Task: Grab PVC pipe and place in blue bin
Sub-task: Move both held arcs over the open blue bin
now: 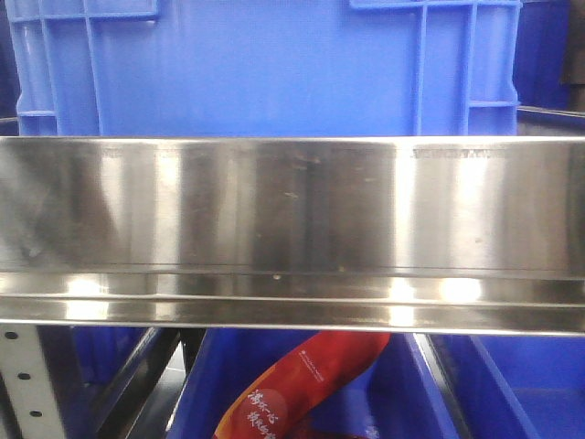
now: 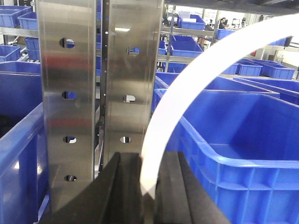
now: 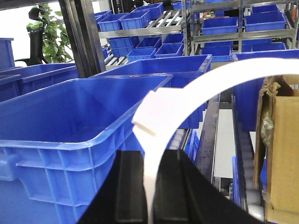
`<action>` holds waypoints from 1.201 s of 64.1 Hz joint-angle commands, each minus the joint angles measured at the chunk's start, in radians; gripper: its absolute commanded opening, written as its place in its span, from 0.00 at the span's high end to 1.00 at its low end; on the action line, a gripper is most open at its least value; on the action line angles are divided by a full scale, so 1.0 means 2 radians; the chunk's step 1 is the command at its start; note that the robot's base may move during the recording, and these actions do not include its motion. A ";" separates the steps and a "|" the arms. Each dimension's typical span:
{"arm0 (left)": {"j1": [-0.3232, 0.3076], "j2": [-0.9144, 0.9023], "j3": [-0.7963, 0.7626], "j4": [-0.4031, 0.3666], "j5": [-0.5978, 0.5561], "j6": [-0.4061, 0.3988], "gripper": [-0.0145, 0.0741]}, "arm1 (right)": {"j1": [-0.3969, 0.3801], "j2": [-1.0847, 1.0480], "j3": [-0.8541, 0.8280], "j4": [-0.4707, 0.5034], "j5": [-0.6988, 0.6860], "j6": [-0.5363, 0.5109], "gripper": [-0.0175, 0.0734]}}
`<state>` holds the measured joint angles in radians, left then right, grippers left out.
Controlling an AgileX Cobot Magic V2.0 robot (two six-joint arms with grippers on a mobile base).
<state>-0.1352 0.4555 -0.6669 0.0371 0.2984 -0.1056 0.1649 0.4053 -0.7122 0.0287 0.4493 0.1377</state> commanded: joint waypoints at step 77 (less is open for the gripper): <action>-0.183 0.530 -0.425 -0.041 -0.016 0.065 0.95 | 0.157 0.525 -0.390 0.075 0.042 -0.083 0.94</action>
<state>-0.4957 1.4940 -1.4999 -0.0297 0.2915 0.0260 0.4590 1.4237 -1.4685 0.1780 0.5205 -0.0187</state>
